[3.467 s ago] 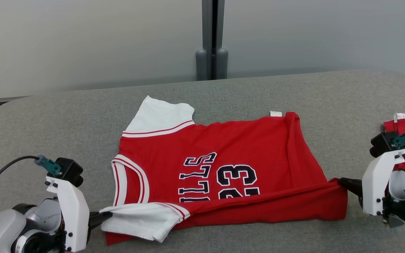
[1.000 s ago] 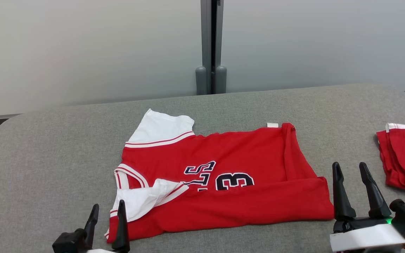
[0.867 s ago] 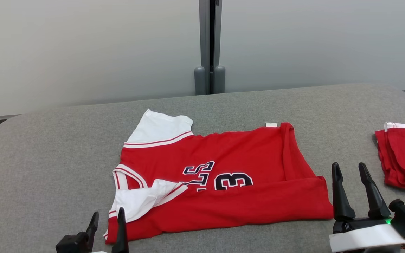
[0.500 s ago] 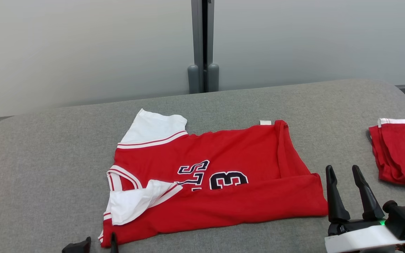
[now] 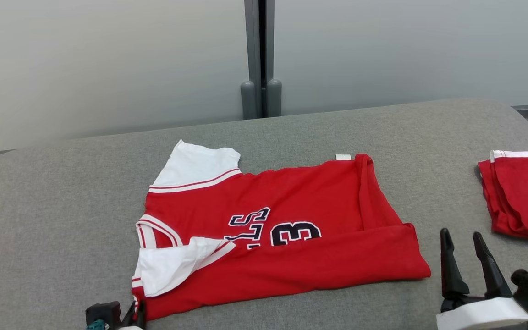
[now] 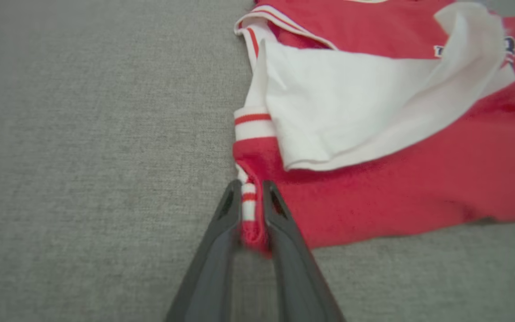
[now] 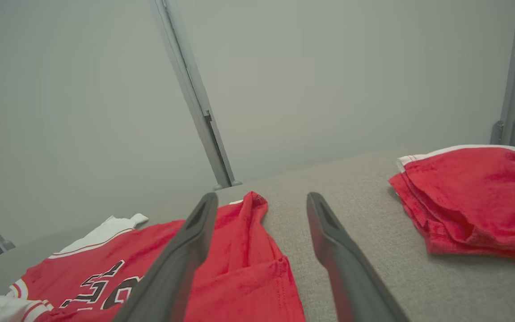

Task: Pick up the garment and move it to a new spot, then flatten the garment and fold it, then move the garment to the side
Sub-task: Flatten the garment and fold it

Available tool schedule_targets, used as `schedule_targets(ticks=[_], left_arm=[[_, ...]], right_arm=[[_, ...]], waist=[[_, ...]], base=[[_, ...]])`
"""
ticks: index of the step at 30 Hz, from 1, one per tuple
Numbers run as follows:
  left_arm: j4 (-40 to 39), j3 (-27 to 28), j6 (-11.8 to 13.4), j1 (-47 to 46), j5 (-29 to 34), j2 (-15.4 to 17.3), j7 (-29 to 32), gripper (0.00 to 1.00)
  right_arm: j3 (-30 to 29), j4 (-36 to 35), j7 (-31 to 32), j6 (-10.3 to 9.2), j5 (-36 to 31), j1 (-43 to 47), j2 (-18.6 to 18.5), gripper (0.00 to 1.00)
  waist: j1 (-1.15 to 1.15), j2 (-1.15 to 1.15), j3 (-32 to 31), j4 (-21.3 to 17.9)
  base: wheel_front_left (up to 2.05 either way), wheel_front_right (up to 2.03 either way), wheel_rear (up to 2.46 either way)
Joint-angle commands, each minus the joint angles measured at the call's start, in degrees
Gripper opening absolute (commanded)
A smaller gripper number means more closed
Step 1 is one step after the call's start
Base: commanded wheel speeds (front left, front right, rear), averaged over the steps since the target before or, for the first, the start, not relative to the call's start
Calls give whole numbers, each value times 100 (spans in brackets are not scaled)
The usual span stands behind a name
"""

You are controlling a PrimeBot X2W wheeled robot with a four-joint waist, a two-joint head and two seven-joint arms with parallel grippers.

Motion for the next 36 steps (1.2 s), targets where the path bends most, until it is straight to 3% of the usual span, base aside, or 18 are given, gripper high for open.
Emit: schedule_targets(ticks=[1, 7, 16, 23, 25, 36], left_arm=[[80, -40, -81, -10, -45, 12, 0, 0], [-226, -100, -199, -151, -60, -45, -141, 0], [-1367, -415, -184, -7, 281, -90, -183, 0], [-1837, -576, -180, 106, 227, -113, -184, 0], [-1898, -589, -156, 127, 218, -114, -167, 0], [-1974, -569, -34, 519, 98, 51, -4, 0]], right_arm=[[-185, 275, 125, 0, 222, -73, 47, 100], [-488, 1148, 405, 0, 442, -332, 127, 100], [-985, 2862, 603, 0, 386, -1135, 181, 100], [-945, 3827, 670, 0, 533, -1560, 201, 100], [-771, 3924, 671, 0, 641, -1625, 221, 0], [-333, 3772, 108, -2, 833, -1436, -210, 0]], waist=[[0, 0, 10, 85], [0, 0, 65, 326], [0, 0, 330, 836], [0, 0, 419, 1025], [0, 0, 412, 1029], [0, 0, 19, 781]], base=[[0, 0, 0], [0, 0, 0], [0, 0, 0], [0, 0, 0], [0, 0, 0], [0, 0, 0]])
